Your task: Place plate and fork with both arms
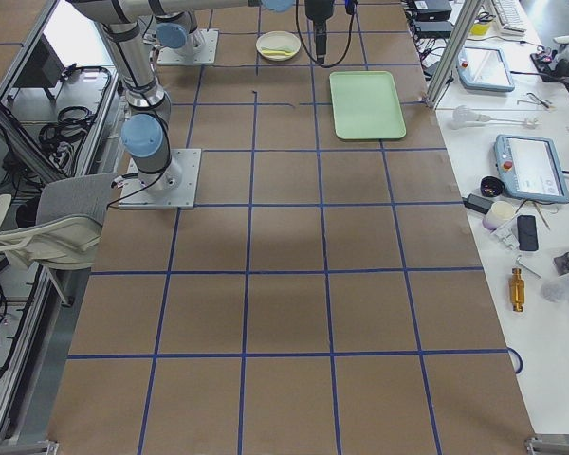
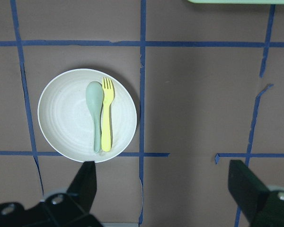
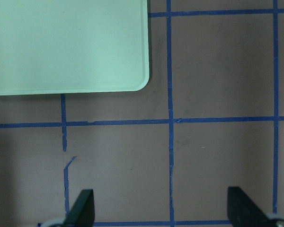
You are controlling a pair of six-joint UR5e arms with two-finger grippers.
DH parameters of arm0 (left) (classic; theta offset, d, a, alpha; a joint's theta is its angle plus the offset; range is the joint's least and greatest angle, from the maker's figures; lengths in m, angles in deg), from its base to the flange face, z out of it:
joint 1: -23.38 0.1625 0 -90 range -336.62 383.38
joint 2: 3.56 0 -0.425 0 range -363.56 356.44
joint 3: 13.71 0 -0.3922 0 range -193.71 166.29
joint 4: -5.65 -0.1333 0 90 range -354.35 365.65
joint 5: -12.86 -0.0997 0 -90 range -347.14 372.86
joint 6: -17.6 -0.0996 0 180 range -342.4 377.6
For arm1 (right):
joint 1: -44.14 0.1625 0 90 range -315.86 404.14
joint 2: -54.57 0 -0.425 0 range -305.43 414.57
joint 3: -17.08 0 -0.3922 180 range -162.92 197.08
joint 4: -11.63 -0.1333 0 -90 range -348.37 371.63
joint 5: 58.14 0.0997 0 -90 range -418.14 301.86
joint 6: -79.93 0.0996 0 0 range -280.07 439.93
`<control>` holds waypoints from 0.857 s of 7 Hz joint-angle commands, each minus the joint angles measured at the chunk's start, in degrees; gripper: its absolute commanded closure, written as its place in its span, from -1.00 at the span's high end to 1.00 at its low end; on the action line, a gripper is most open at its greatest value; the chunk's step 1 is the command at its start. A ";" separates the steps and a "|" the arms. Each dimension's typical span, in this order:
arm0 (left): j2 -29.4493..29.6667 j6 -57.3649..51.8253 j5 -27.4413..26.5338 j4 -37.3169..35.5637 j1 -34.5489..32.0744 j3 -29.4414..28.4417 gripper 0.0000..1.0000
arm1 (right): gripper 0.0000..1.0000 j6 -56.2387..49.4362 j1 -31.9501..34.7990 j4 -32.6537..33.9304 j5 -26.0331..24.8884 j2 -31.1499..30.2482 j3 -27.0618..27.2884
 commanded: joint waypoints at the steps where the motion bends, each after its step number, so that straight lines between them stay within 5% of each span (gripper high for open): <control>1: -0.96 -0.03 -0.07 0.59 -0.23 0.01 1.00 | 1.00 0.02 0.00 0.16 -0.07 0.00 0.00; 6: -0.70 -0.38 0.20 -0.28 -0.05 1.24 1.00 | 1.00 0.02 0.09 0.07 -0.07 0.00 0.00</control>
